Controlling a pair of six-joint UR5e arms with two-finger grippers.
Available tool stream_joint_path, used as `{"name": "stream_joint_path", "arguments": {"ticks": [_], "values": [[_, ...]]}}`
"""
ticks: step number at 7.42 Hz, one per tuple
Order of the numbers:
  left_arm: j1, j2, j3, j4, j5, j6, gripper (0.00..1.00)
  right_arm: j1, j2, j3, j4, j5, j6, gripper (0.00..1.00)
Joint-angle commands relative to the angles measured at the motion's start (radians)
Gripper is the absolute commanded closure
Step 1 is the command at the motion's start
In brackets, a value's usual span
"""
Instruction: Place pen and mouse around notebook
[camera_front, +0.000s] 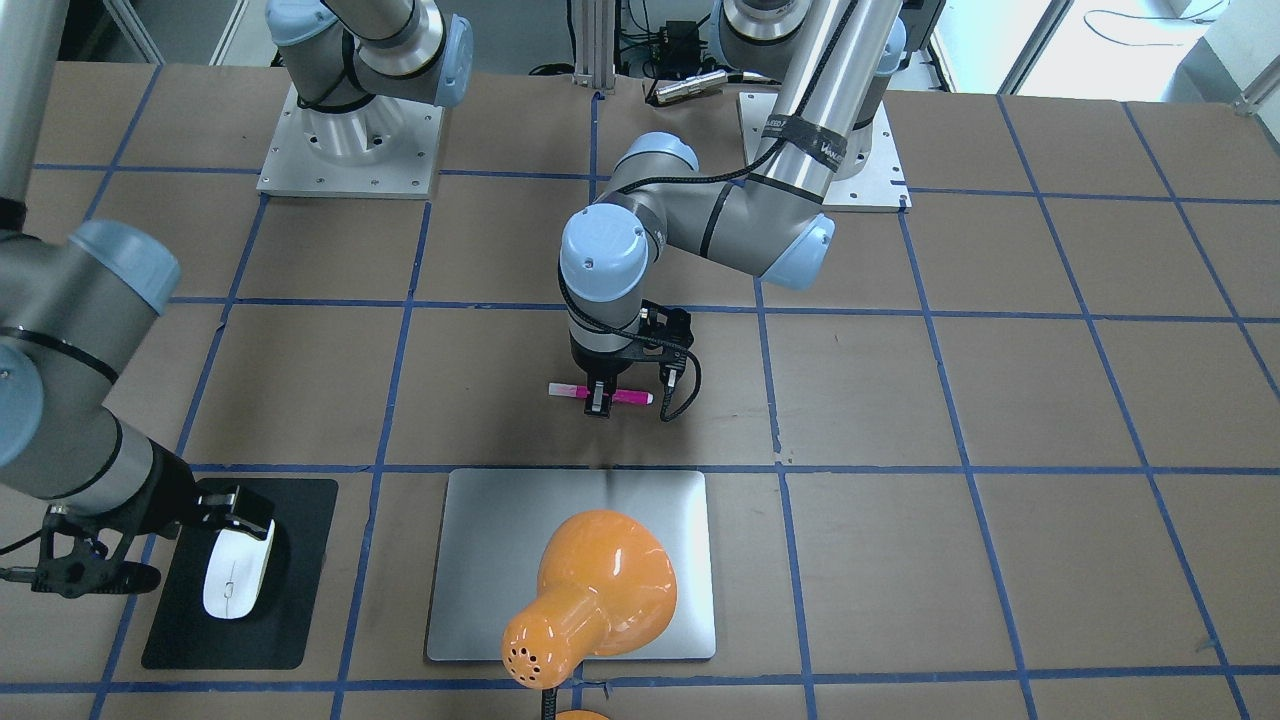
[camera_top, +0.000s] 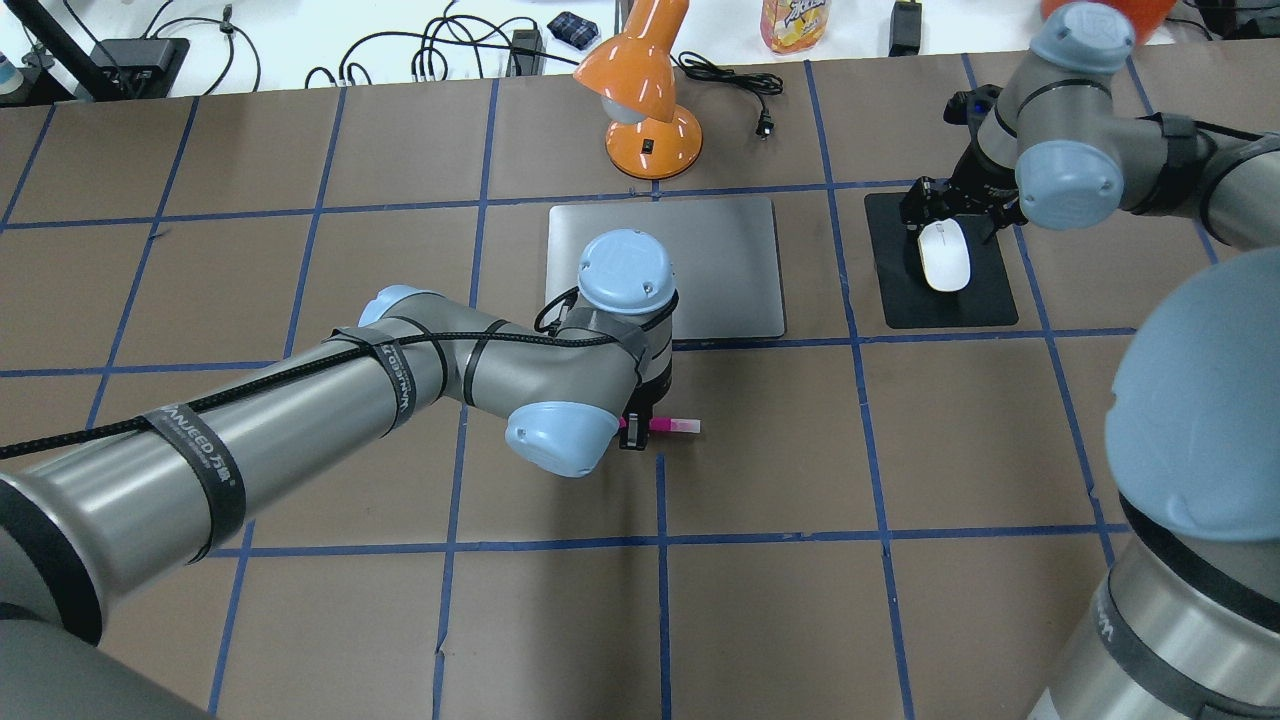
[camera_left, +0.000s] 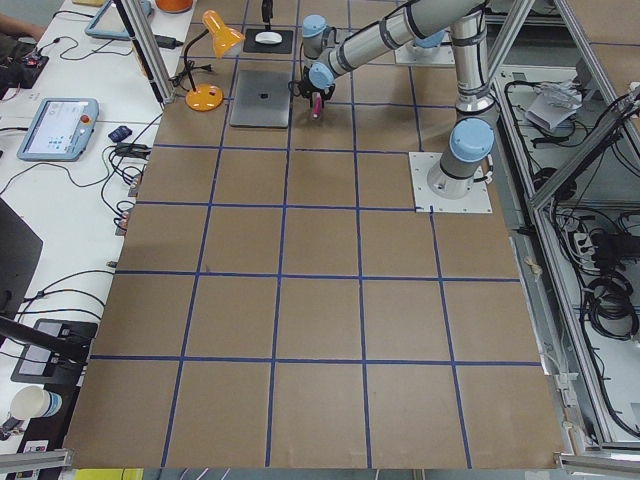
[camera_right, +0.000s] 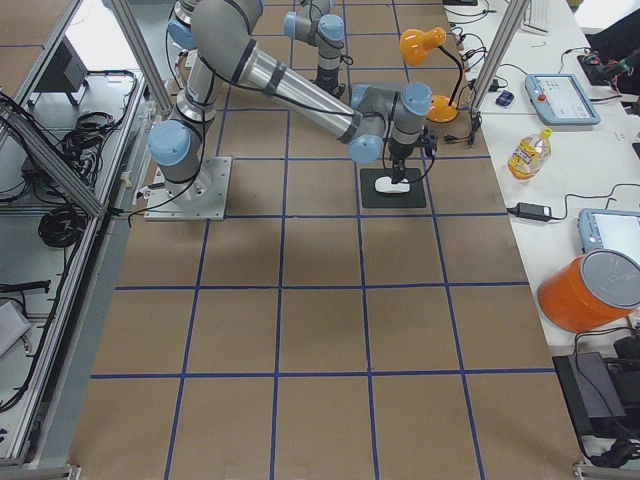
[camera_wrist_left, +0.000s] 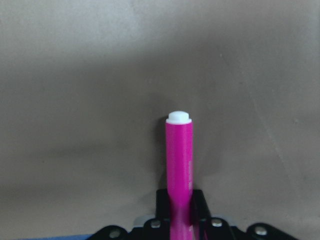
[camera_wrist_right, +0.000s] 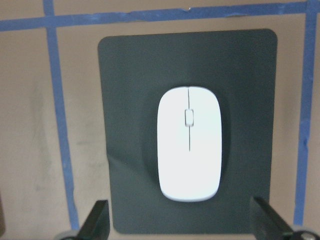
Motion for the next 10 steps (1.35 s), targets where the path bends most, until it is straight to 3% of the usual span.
{"name": "stream_joint_path", "arguments": {"ticks": [1, 3, 4, 6, 8, 10], "values": [[0.007, 0.027, 0.008, 0.006, 0.020, 0.164, 0.00, 0.033, -0.199, -0.007, 0.234, -0.010, 0.042, 0.00], [0.059, 0.097, 0.031, -0.059, 0.020, 0.213, 0.00, 0.077, -0.371, -0.009, 0.417, -0.013, 0.123, 0.00], [0.106, 0.152, 0.031, -0.114, 0.022, 0.340, 0.00, 0.094, -0.422, -0.025, 0.483, -0.013, 0.178, 0.00], [0.269, 0.279, 0.031, -0.280, 0.014, 0.646, 0.00, 0.180, -0.432, -0.107, 0.636, -0.057, 0.308, 0.00], [0.460, 0.393, 0.032, -0.432, 0.009, 0.945, 0.00, 0.240, -0.429, -0.076, 0.562, -0.061, 0.295, 0.00], [0.585, 0.458, 0.032, -0.465, 0.052, 1.325, 0.00, 0.236, -0.432, -0.075, 0.525, -0.059, 0.294, 0.00]]}}
